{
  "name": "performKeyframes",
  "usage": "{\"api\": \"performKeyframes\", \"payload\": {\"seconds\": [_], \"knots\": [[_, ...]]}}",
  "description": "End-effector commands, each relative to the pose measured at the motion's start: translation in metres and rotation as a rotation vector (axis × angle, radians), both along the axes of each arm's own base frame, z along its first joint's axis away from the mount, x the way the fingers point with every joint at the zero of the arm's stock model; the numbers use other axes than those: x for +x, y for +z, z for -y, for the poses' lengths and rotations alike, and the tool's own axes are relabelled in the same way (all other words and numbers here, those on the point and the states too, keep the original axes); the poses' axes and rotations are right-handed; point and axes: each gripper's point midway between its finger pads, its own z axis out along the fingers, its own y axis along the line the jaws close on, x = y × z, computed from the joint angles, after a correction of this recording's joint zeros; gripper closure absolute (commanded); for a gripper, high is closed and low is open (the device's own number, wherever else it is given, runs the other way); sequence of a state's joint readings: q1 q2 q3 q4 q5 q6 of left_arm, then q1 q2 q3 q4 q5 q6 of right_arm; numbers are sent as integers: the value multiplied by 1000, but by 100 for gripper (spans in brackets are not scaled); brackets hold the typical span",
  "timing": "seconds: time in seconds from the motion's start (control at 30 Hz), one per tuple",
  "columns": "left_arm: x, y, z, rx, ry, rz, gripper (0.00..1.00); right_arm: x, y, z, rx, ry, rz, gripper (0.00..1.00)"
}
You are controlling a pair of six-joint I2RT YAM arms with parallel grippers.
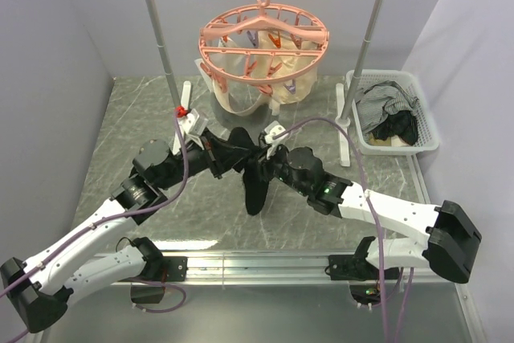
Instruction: Remove the underwear clipped to the hanger
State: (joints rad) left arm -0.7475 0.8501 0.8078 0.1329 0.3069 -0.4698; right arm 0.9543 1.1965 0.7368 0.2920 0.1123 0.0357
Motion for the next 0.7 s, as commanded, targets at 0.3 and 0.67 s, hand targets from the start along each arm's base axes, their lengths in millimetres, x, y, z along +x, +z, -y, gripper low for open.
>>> {"api": "performKeyframes", "payload": {"seconds": [0.3,0.67], "knots": [[-1,-42,-33,-43,154,-58,1,45,24,112,301,-589,-78,100],[-18,-91,-45,-73,154,-177,1,72,-15,316,435,-1370,-197,100]]}}
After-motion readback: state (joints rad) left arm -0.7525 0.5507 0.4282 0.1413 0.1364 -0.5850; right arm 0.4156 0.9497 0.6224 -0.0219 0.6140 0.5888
